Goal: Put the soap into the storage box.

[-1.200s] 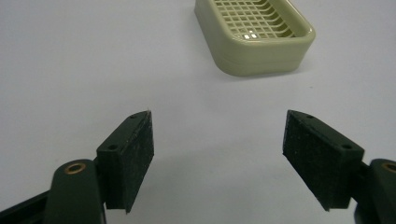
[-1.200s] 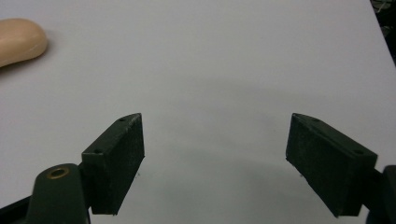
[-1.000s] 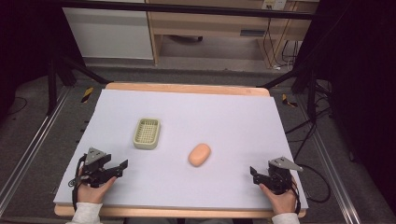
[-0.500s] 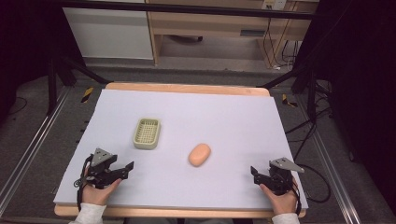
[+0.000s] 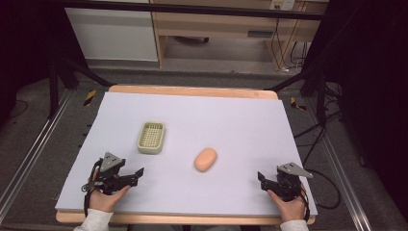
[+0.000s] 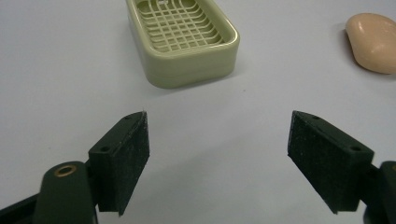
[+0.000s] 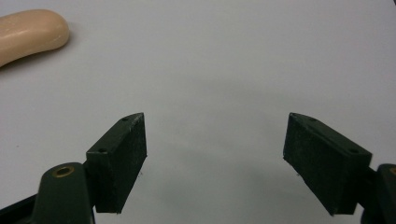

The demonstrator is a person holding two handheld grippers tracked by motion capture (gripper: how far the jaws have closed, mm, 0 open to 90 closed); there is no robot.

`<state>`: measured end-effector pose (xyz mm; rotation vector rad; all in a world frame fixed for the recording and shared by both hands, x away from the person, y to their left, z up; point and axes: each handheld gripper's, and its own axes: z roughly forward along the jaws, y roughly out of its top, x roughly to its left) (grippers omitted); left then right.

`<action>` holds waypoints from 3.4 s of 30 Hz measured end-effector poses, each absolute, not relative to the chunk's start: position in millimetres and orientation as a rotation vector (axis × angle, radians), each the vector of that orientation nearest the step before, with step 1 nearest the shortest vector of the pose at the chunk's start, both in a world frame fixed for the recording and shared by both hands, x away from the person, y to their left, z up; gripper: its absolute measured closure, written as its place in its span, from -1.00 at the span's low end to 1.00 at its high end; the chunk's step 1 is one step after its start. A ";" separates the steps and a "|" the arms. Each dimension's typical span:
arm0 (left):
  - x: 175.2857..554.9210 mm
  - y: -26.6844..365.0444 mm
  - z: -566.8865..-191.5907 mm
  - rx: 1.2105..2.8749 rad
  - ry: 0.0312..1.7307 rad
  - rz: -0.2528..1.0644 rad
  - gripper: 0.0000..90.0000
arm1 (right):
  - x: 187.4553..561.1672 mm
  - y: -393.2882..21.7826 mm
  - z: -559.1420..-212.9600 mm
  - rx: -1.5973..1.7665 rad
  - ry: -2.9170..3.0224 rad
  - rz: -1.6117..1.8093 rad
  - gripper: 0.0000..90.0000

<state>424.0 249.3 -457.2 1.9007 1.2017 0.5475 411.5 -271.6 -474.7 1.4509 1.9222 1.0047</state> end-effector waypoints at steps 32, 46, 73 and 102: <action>430.4 226.0 -438.2 1.912 1.123 0.557 -0.59 | 410.4 -267.4 -470.1 1.417 1.928 1.020 -0.23; 440.7 209.7 -417.7 1.894 1.076 0.563 -0.60 | 410.6 -271.0 -466.0 1.422 1.903 1.030 -0.13; 457.1 160.2 -408.7 1.951 1.006 0.506 -0.61 | 411.2 -268.5 -468.3 1.411 1.921 1.035 -0.19; 473.4 125.3 -411.9 2.020 0.967 0.484 -0.62 | 411.7 -267.3 -469.3 1.404 1.934 1.031 -0.19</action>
